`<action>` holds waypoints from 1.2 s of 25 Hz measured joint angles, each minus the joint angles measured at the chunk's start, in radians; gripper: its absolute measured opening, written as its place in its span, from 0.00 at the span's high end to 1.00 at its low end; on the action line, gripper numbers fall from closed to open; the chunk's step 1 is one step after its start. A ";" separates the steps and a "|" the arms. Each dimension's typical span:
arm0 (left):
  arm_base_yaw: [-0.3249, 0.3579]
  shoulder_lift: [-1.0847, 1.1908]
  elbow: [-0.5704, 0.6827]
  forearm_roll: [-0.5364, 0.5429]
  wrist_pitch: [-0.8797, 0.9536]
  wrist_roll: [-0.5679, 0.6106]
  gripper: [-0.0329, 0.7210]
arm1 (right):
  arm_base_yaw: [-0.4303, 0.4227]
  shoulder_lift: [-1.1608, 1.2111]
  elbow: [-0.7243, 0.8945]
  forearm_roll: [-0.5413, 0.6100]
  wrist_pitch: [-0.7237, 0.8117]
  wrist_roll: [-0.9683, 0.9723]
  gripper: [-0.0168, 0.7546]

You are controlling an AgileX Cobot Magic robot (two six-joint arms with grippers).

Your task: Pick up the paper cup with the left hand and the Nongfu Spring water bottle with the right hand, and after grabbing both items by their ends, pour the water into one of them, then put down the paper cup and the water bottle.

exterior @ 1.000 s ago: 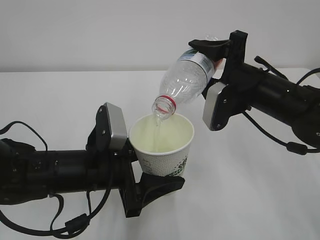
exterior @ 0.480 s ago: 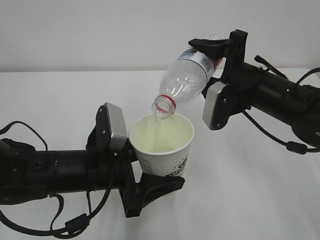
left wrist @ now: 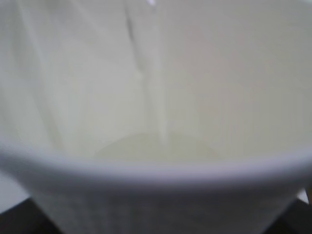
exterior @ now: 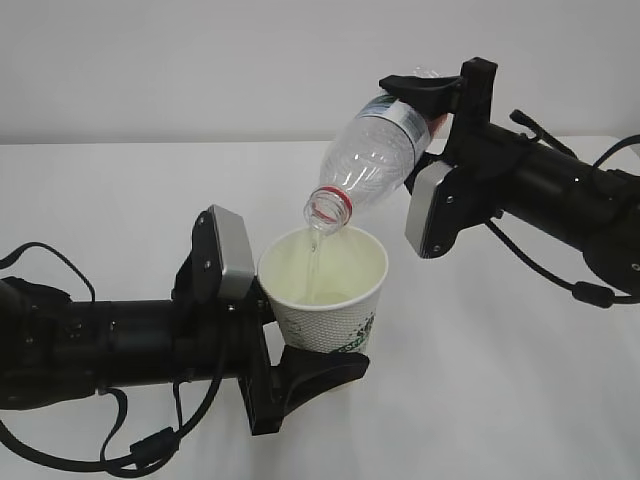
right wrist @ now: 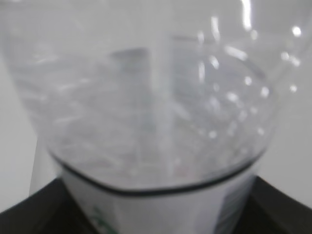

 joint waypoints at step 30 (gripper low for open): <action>0.000 0.000 0.000 0.000 0.001 0.026 0.22 | 0.000 0.000 0.000 0.008 -0.002 -0.004 0.29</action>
